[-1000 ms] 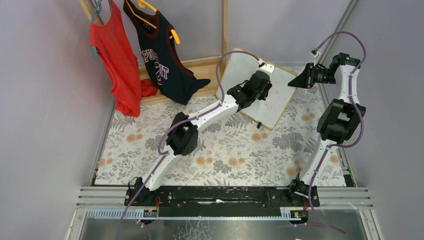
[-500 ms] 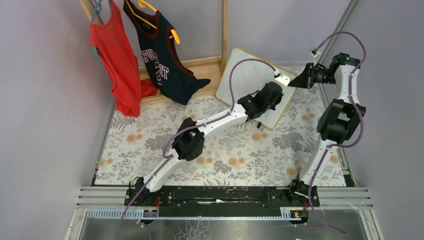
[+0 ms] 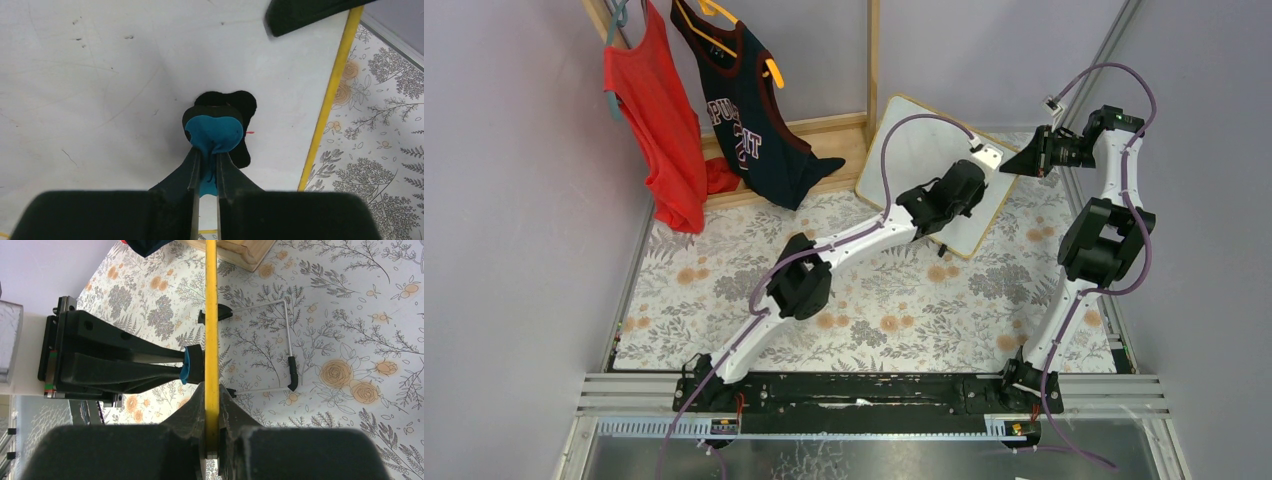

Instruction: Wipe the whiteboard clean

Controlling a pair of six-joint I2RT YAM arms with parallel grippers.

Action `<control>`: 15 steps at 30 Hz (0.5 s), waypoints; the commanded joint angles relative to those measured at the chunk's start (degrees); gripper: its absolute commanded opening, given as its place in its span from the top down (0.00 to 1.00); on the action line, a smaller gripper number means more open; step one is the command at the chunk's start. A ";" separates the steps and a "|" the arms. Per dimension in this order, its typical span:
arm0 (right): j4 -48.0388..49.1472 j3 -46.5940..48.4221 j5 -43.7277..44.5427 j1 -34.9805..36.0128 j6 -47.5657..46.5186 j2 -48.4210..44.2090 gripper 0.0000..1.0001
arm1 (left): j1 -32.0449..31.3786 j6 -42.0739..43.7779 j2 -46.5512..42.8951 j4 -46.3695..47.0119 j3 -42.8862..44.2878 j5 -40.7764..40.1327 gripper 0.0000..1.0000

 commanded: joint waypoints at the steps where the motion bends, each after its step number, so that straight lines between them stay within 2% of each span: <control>1: -1.95 -0.69 5.09 1.40 -4.41 0.71 1.00 | 4.69 1.50 -0.61 2.93 0.68 -3.61 1.00; 8: -1.78 -0.43 5.17 1.42 -4.03 1.06 1.00 | 5.70 0.68 -1.80 2.61 -1.12 -2.41 1.00; 15: -1.78 -0.52 5.35 1.56 -4.08 0.94 1.00 | -0.88 1.99 0.22 3.50 0.17 -2.96 1.00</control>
